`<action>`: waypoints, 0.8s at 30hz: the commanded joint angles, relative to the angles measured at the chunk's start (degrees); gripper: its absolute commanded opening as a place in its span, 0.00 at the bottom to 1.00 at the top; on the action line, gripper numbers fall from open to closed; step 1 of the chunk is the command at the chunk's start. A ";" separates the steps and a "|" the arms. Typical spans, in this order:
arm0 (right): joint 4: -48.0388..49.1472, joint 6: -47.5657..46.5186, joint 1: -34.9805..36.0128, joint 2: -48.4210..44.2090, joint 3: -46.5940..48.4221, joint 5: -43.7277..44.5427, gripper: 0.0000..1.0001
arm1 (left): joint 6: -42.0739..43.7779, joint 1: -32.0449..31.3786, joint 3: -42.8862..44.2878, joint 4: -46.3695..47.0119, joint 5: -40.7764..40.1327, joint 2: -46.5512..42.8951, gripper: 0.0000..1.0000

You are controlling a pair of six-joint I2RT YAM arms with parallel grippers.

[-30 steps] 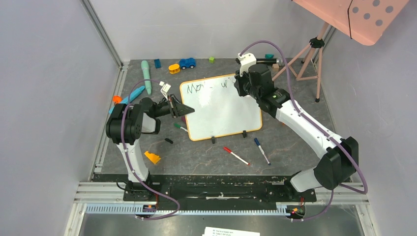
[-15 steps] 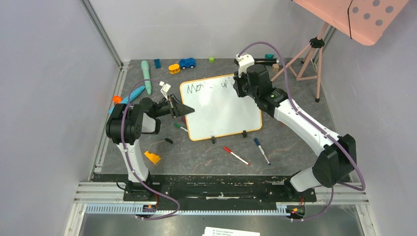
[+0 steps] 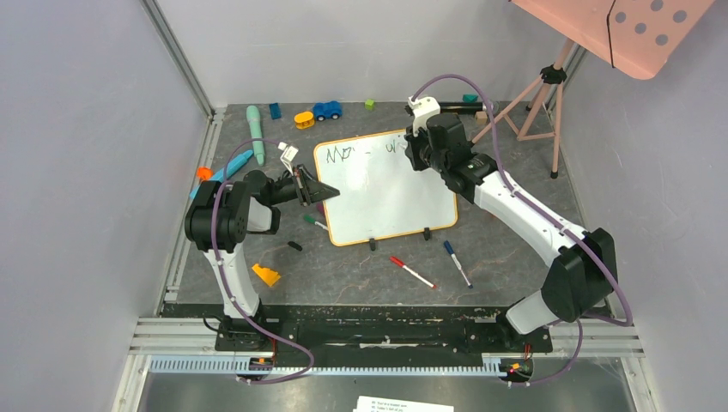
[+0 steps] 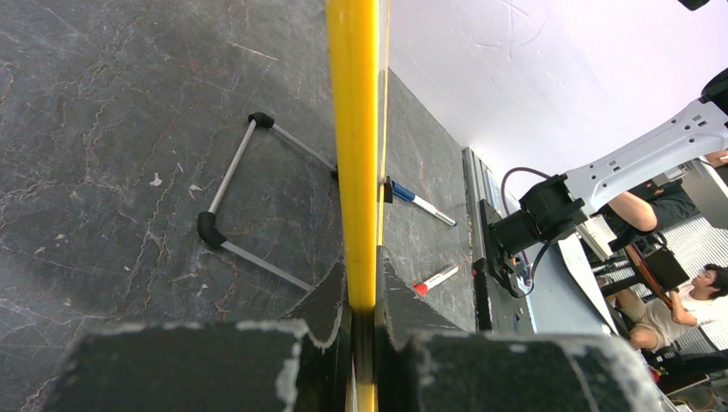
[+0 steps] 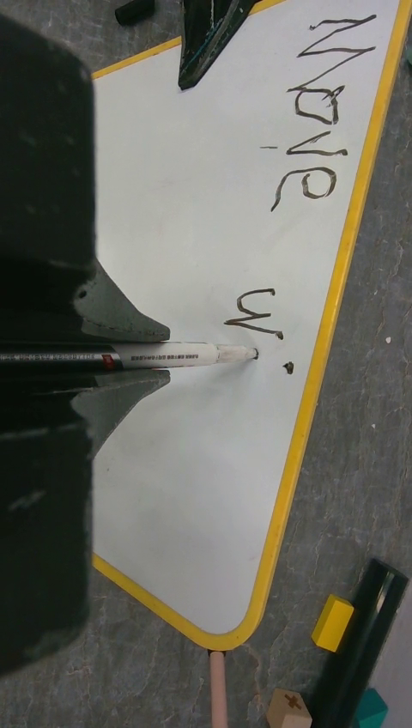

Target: Write a sentence on the whiteboard

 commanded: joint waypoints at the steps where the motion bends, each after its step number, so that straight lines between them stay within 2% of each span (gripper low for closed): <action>1: 1.55 -0.71 -0.37 -0.52 -0.89 0.60 0.00 | 7.10 0.12 0.16 3.82 -0.51 -0.09 0.02; 11: 1.53 0.91 -0.37 -4.03 -6.56 0.14 0.00 | 6.79 0.10 0.40 3.83 -0.51 0.28 0.02; 24: 1.06 0.99 -0.94 -5.70 -0.34 -0.78 0.00 | 6.78 0.13 0.27 3.83 -0.51 0.18 0.02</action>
